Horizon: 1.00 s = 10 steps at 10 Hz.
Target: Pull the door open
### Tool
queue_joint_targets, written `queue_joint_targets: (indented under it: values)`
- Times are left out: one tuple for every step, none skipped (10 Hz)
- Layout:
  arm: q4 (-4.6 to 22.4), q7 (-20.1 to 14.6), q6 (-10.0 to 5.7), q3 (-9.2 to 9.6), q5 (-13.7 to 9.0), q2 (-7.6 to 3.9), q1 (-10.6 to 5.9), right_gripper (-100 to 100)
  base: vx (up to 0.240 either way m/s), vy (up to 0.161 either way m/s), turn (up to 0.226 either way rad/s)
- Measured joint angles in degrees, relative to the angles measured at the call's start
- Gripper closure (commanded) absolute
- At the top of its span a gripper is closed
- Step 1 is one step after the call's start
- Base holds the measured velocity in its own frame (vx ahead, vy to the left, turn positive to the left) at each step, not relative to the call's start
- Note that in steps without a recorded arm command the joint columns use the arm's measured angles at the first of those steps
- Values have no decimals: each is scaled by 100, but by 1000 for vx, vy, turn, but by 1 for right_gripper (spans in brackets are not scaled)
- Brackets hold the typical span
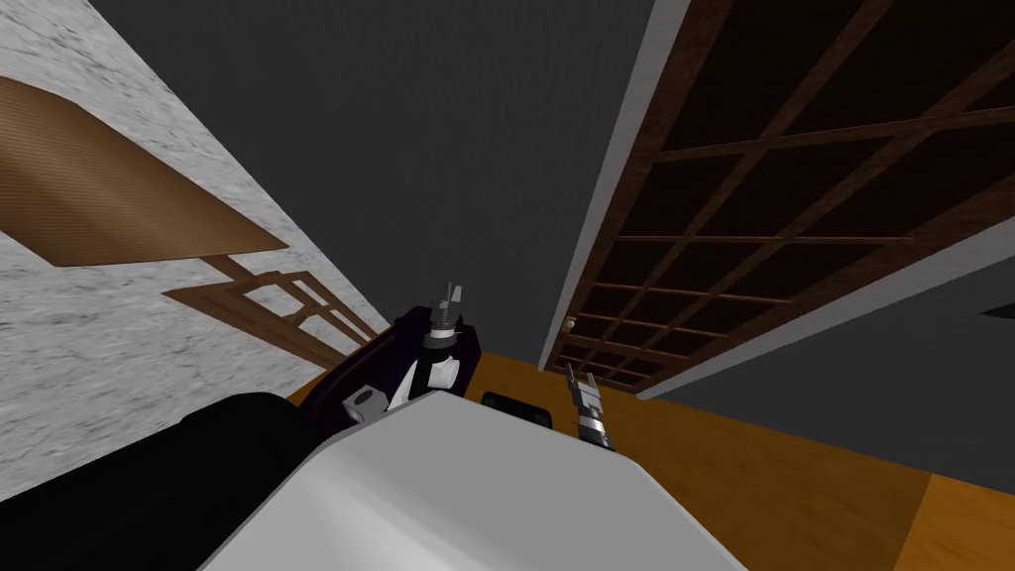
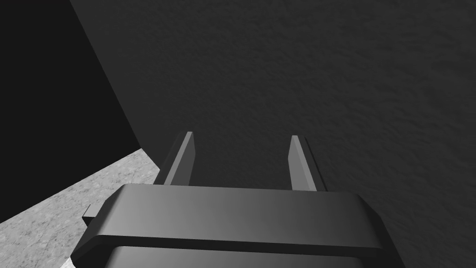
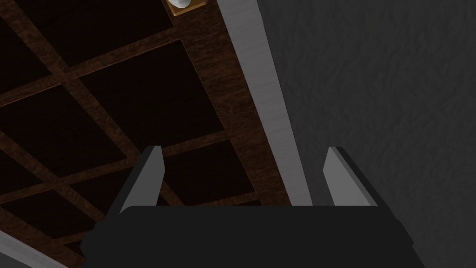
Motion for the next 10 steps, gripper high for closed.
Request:
queue_joint_targets:
  values:
    - [98,118,-38,18,-20,-3,-21,-100,91,-23,27]
    - [150,230,-51,32,-40,-8,-33,-100,97,-25,24]
    - [258,340,-98,53,-54,-1,-50,-100,99,-18,30]
    - [314,446,-129,71,-71,-5,-49,-100,91,-18,27]
    - [392,545,-159,85,-90,-14,-64,-100,87,-22,29]
    - [469,640,-194,99,-110,-27,-74,-100,99,-21,19]
    - [498,739,-204,114,-127,-33,-67,-100,100,-29,17]
    - [545,836,-226,134,-138,-29,-58,-100,134,-33,29]
    - [633,960,-263,157,-159,-31,-65,-100,120,-57,17]
    - [729,1068,-307,171,-180,-41,-86,-100,89,-65,15]
